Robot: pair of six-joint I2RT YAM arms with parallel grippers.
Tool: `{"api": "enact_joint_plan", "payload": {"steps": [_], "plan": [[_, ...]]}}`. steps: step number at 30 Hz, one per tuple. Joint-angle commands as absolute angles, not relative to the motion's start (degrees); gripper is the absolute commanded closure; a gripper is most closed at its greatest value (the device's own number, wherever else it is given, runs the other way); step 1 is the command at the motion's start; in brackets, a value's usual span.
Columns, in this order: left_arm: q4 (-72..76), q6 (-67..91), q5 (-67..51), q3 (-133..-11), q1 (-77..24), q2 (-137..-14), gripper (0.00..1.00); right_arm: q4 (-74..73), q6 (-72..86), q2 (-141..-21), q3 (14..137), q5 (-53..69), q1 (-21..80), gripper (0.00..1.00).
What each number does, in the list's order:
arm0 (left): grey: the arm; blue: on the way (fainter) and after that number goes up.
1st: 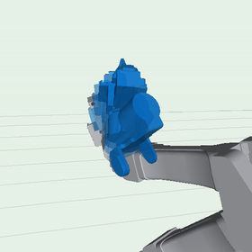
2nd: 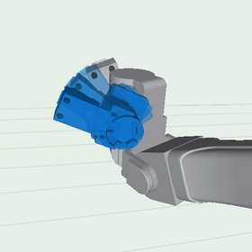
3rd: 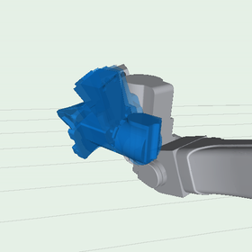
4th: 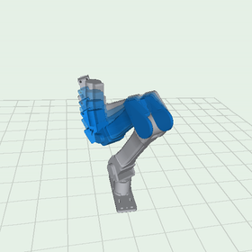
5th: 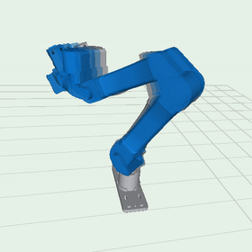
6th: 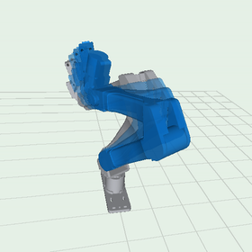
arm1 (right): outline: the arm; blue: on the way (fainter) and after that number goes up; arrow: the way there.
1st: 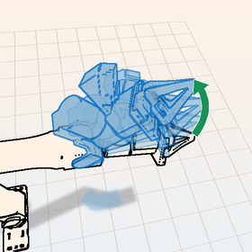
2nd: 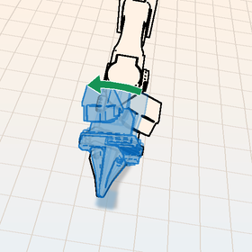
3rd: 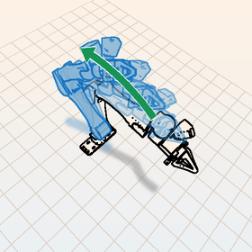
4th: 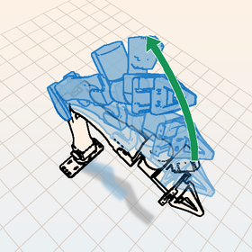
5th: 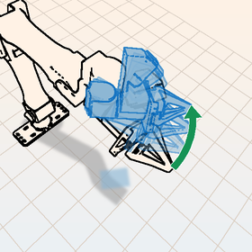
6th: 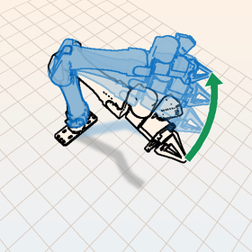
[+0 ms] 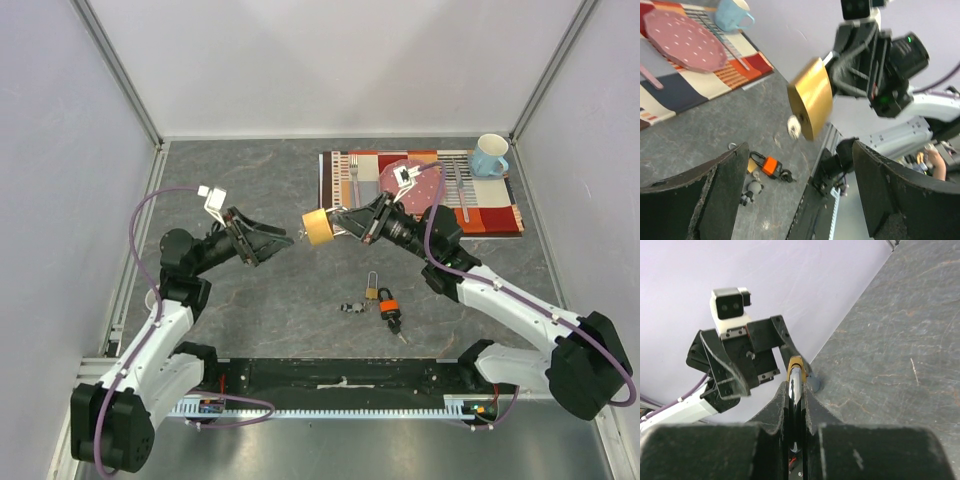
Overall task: Lock with the key
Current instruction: Lock the lock.
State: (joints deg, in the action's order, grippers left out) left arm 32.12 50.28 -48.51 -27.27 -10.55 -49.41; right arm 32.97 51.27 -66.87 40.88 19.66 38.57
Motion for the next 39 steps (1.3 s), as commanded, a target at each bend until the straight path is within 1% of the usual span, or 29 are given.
{"api": "enact_joint_plan", "payload": {"steps": [1,3,9,12,13,15,18,21,25,27,28,30,31,33,34,36,39], "plan": [[43.4,54.7,-59.0,-24.7,-10.2,-50.6,0.12,37.9,51.2,-64.9,46.9,29.1,35.8,1.0],[48.9,57.4,-62.6,-24.4,-10.3,-51.7,0.13,37.6,51.0,-65.6,48.4,31.3,35.7,1.0],[49.6,57.7,-63.5,-25.2,-10.5,-51.3,0.14,36.8,50.5,-65.8,49.7,33.5,35.6,1.0],[49.6,57.7,-63.4,-25.7,-10.9,-51.8,0.2,37.1,51.2,-66.4,49.9,33.8,35.6,1.0],[49.6,57.7,-63.4,-25.9,-11.1,-52.1,0.24,37.2,51.3,-66.5,49.8,33.8,35.6,1.0],[49.6,57.4,-63.4,-26.3,-11.5,-52.4,0.29,37.9,51.8,-66.8,49.5,33.9,35.6,1.0],[50.0,57.4,-63.2,-27.0,-12.2,-53.3,0.31,38.2,52.1,-67.1,49.4,34.1,35.6,1.0],[50.0,56.8,-63.0,-27.9,-13.4,-54.5,0.35,38.8,52.3,-67.4,48.9,34.0,35.6,1.0],[50.3,56.6,-62.7,-28.7,-14.4,-55.8,0.48,39.0,52.5,-67.8,48.8,33.9,35.6,1.0],[50.5,56.6,-62.8,-29.1,-14.7,-56.4,0.51,39.1,52.4,-68.1,48.9,34.1,35.6,1.0],[50.6,56.4,-62.8,-29.1,-14.7,-56.5,0.56,39.1,52.3,-68.4,48.9,34.0,35.6,1.0],[50.6,56.4,-62.8,-29.3,-14.8,-56.9,0.62,39.3,52.3,-68.5,48.9,34.1,35.6,1.0],[50.6,56.4,-62.8,-29.4,-14.9,-57.0,0.7,39.4,52.3,-68.6,48.9,34.1,35.6,1.0],[50.7,56.4,-63.0,-29.4,-15.0,-57.1,0.78,39.4,52.4,-68.7,49.0,34.1,35.6,1.0],[50.7,56.3,-63.0,-29.4,-15.0,-57.1,0.88,39.5,52.4,-68.7,48.9,34.1,35.6,1.0],[50.8,56.3,-62.8,-29.0,-14.9,-57.0,0.97,39.5,52.3,-68.8,48.8,34.1,35.6,1.0],[50.9,56.4,-62.8,-28.6,-14.9,-57.0,0.98,39.6,52.2,-68.8,48.8,33.9,35.7,1.0]]}}
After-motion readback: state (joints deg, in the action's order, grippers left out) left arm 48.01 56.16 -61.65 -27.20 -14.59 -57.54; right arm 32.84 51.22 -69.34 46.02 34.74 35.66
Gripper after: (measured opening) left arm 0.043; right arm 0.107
